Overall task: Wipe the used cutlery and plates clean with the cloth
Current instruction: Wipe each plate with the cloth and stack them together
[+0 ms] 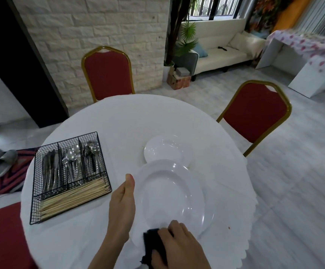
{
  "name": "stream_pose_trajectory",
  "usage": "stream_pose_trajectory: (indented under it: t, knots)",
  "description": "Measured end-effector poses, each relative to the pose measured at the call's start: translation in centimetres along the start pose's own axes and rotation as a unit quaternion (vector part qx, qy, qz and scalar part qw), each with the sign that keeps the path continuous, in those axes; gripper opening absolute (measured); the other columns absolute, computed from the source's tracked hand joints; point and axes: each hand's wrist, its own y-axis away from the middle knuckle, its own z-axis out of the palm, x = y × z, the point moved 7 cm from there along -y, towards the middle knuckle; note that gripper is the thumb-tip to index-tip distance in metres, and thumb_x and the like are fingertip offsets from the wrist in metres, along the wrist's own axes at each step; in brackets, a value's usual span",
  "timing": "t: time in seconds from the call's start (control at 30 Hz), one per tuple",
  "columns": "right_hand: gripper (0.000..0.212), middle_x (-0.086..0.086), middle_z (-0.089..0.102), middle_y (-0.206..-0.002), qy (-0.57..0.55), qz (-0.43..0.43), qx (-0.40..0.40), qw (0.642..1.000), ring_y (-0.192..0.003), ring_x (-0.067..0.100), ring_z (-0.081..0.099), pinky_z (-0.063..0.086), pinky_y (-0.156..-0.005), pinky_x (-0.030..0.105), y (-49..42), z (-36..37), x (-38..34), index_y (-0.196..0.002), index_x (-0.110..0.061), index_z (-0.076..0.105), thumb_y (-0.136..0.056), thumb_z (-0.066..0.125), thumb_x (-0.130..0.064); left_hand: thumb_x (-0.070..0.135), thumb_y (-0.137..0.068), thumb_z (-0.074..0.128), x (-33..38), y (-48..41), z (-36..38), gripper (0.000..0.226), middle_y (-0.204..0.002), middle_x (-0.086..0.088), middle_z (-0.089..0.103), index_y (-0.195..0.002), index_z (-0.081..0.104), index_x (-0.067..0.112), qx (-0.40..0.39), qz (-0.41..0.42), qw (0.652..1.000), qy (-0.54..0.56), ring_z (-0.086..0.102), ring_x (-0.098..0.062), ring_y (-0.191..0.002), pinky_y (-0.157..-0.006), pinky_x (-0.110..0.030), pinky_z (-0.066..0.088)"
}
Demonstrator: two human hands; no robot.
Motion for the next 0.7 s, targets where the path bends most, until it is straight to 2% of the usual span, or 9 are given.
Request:
stream_pose_trajectory:
  t: [0.03,0.1,0.2,0.3,0.33,0.4,0.5,0.57,0.7]
  knots:
    - [0.017,-0.010,0.049,-0.073,-0.029,0.004,-0.001,1.000,-0.063,0.006,0.056,0.039,-0.050,0.013,-0.1,-1.0,-0.4,-0.069,-0.030,0.063,-0.062,0.056,-0.045,0.063,-0.097,0.040,-0.3,0.1,0.1,0.053,-0.074,0.004,0.061,-0.075,0.059,0.020,0.002,0.005,1.000,-0.005,0.057,-0.016,-0.074,-0.072,-0.035,0.047]
    - [0.030,-0.014,0.052,-0.099,-0.082,0.005,-0.009,0.997,-0.096,-0.006,0.052,0.039,-0.074,0.006,-0.9,-2.6,-1.4,-0.105,-0.041,0.064,-0.078,0.051,-0.047,0.068,-0.095,0.039,-0.4,0.5,0.7,0.065,-0.079,-0.009,0.065,-0.082,0.060,0.008,-0.003,0.006,1.000,-0.010,0.063,-0.028,-0.078,-0.081,-0.048,0.053]
    - [0.048,-0.027,0.039,-0.135,-0.133,-0.036,-0.041,0.990,-0.128,-0.007,0.034,0.031,-0.109,0.017,-2.1,-3.5,-2.5,-0.139,-0.046,0.044,-0.092,0.038,-0.047,0.055,-0.102,0.038,-0.2,0.6,1.6,0.057,-0.085,-0.009,0.077,-0.090,0.073,0.012,-0.013,0.006,1.000,-0.004,0.072,-0.029,-0.087,-0.085,-0.047,0.056]
    - [0.057,-0.023,-0.003,-0.166,-0.099,-0.053,-0.034,0.993,-0.151,-0.004,-0.003,0.006,-0.120,0.022,-4.3,-3.2,-1.6,-0.154,-0.048,0.020,-0.097,0.026,-0.049,0.051,-0.104,0.038,0.5,0.1,2.2,0.050,-0.083,0.007,0.079,-0.090,0.075,0.021,-0.029,0.001,0.999,0.016,0.074,-0.016,-0.086,-0.081,-0.034,0.054]
    - [0.059,-0.021,-0.017,-0.166,-0.068,-0.047,-0.033,0.996,-0.152,-0.002,-0.014,0.001,-0.119,0.025,-5.1,-2.8,-0.7,-0.157,-0.048,0.009,-0.098,0.018,-0.052,0.051,-0.104,0.038,0.6,0.1,2.4,0.048,-0.079,0.015,0.077,-0.086,0.073,0.024,-0.035,-0.001,0.999,0.013,0.071,-0.011,-0.085,-0.079,-0.030,0.052]
    - [0.062,-0.018,-0.023,-0.164,0.003,-0.020,0.002,1.000,-0.153,0.004,-0.018,-0.001,-0.121,0.038,-6.7,-2.4,1.8,-0.159,-0.042,0.000,-0.100,0.002,-0.058,0.054,-0.103,0.037,0.6,0.1,2.4,0.047,-0.076,0.022,0.074,-0.080,0.071,0.030,-0.038,0.003,0.999,0.007,0.067,-0.006,-0.087,-0.079,-0.029,0.050]
    - [0.063,-0.005,0.000,-0.170,0.082,0.057,0.027,0.995,-0.157,0.017,0.001,0.002,-0.120,0.053,-7.6,-1.9,5.0,-0.161,-0.030,0.010,-0.103,0.002,-0.054,0.057,-0.102,0.036,1.2,0.3,1.9,0.049,-0.080,0.017,0.076,-0.080,0.071,0.030,-0.035,0.008,0.999,0.006,0.071,-0.008,-0.089,-0.085,-0.037,0.055]
    - [0.060,0.004,0.026,-0.166,0.115,0.078,0.029,0.990,-0.154,0.026,0.021,0.012,-0.117,0.056,-6.4,-1.1,5.7,-0.158,-0.019,0.032,-0.106,0.016,-0.046,0.050,-0.104,0.037,1.7,-0.2,0.7,0.043,-0.060,0.028,0.066,-0.073,0.059,0.030,-0.002,0.020,1.000,0.013,0.062,0.013,-0.064,-0.070,-0.026,0.047]
    - [0.065,0.006,0.057,-0.148,0.071,0.021,-0.005,0.997,-0.142,0.022,0.038,0.021,-0.112,0.044,-2.4,1.9,3.1,-0.140,-0.015,0.058,-0.106,0.012,-0.045,0.054,-0.102,0.040,2.6,-1.2,-0.8,0.034,-0.066,0.016,0.045,-0.073,0.042,0.035,0.035,0.044,0.998,0.017,0.042,0.004,-0.056,-0.062,-0.019,0.027]
